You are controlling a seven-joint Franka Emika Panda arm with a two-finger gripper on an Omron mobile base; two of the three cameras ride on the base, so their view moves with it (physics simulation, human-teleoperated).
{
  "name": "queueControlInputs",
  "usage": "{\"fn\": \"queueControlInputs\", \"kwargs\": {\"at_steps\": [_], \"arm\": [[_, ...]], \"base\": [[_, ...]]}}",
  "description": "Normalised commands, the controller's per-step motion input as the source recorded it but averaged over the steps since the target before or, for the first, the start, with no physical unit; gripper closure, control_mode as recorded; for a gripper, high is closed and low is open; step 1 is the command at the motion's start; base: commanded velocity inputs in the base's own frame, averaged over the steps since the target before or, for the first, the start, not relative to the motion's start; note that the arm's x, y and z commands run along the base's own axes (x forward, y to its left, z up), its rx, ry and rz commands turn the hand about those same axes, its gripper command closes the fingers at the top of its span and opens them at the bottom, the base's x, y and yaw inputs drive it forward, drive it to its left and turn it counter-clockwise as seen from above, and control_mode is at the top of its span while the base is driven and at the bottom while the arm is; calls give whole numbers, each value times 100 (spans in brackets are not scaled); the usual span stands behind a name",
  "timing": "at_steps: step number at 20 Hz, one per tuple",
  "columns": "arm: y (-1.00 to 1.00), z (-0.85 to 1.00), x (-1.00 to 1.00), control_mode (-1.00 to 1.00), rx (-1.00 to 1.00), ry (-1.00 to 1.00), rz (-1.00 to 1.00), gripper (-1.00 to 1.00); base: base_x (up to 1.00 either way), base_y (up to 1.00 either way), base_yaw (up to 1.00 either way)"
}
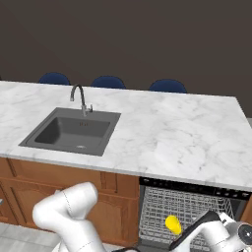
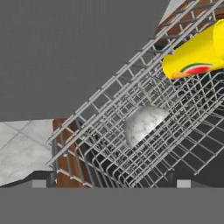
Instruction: Pick up the cup and bowl from the counter, place them in the dishwasher, and close the dishwasher door.
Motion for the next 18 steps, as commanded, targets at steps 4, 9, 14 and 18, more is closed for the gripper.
{"fn": "queueControlInputs", "kwargs": {"at_steps": [4,9,14,18], "arm": [[0,1,-23,-100,6,-7,0,-100],[0,0,-25,-100,3,-7,0,-100],[0,0,-28,-100,0,-7,0,-100],[8,-7,-22,-100,0,-4,0,-100]], "base": [[0,0,0],[0,0,0],[0,0,0],[0,0,0]]}}
